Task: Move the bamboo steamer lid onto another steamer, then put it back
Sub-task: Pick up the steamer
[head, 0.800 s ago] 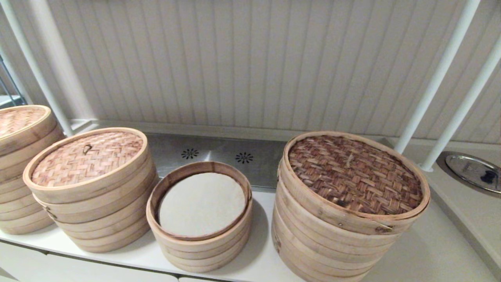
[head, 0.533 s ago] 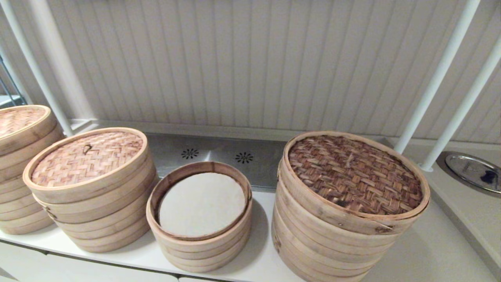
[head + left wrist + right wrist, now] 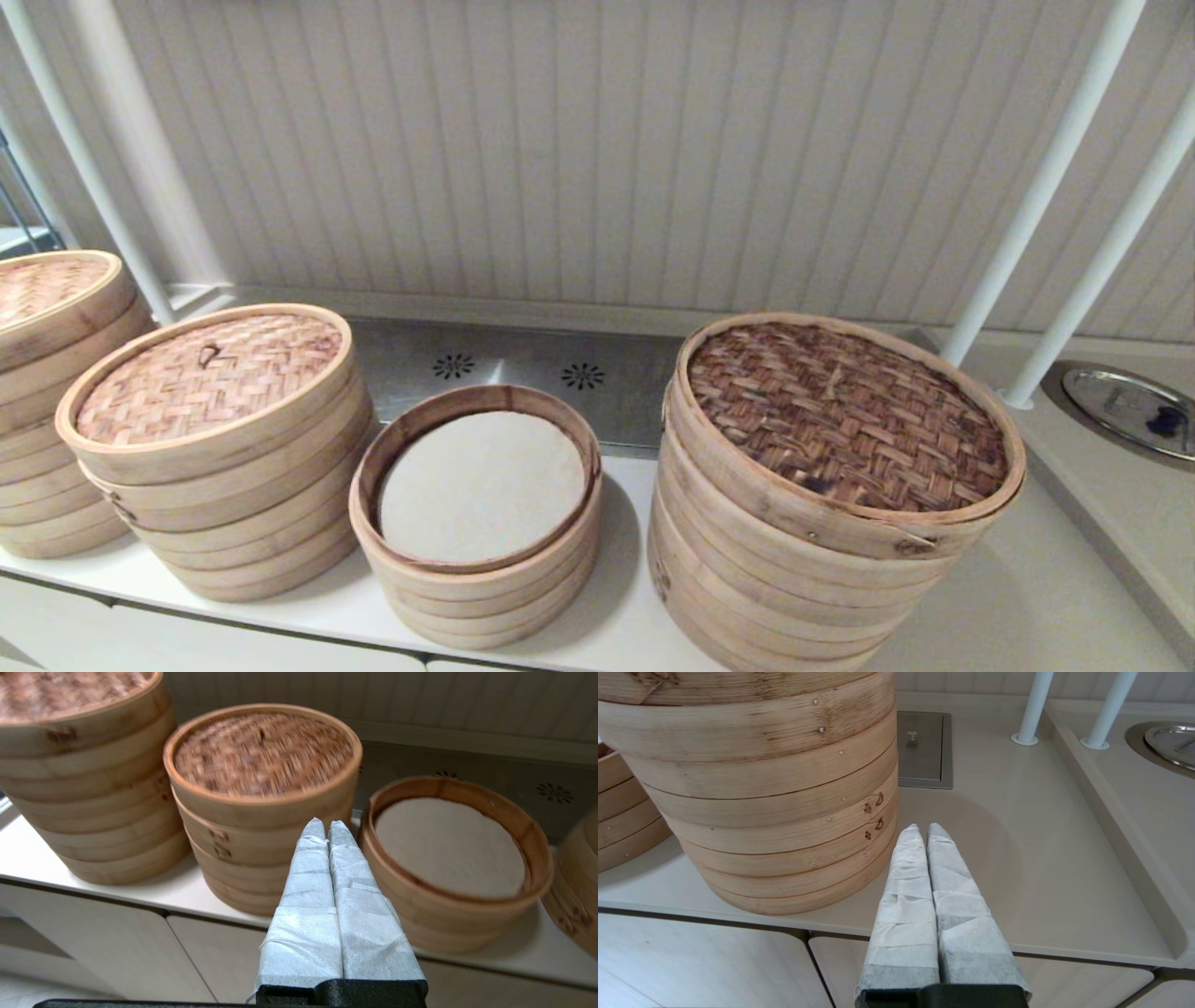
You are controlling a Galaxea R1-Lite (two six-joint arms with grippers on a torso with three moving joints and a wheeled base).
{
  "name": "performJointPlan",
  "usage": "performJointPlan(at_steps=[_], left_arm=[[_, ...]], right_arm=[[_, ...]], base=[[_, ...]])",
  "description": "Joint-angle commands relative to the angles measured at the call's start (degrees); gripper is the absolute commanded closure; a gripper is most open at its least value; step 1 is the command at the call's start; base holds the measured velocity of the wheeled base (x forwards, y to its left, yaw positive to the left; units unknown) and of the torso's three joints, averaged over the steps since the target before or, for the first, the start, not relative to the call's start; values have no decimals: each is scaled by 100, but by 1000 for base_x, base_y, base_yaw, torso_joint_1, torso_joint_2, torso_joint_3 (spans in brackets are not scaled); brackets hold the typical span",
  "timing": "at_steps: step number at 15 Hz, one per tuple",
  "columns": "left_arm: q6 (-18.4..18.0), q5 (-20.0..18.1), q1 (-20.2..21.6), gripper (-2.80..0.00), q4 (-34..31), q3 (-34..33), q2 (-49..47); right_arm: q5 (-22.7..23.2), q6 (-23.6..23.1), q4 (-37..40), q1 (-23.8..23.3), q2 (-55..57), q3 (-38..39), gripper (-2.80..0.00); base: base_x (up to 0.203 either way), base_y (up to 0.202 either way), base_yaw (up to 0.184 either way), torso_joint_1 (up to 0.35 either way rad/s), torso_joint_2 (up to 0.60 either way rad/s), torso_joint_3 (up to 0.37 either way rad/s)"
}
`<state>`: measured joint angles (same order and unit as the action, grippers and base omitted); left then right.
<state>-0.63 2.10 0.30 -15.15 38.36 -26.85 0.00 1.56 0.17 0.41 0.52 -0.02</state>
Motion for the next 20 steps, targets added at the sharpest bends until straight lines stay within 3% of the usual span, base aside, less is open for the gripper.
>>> performJointPlan(at_steps=[1, 5, 7, 11, 14, 19, 20], left_arm=[[9, 87, 15, 0, -27, 712, -1465], [87, 500, 276, 0, -479, 2755, -3642], [156, 539, 620, 0, -1243, 3759, -4596], [220, 105, 1266, 0, -3353, 5595, -6084], [207, -6, 1457, 0, -4406, 6401, -6891], [218, -43, 1474, 0, -4531, 6903, -7870], [235, -44, 1473, -280, -4538, 7036, -7985]], right_arm=[[0, 2, 1, 2, 1, 2, 0], [0, 2, 1, 2, 3, 2, 0], [0, 2, -1, 2, 3, 0, 0], [0, 2, -8, 2, 0, 2, 0], [0, 2, 1, 2, 7, 2, 0], [0, 2, 1, 2, 0, 2, 0], [0, 2, 1, 2, 0, 2, 0]], base=[[0, 0, 0, 0, 0, 0], [0, 0, 0, 0, 0, 0], [0, 0, 0, 0, 0, 0], [0, 0, 0, 0, 0, 0], [0, 0, 0, 0, 0, 0], [0, 0, 0, 0, 0, 0], [0, 0, 0, 0, 0, 0]])
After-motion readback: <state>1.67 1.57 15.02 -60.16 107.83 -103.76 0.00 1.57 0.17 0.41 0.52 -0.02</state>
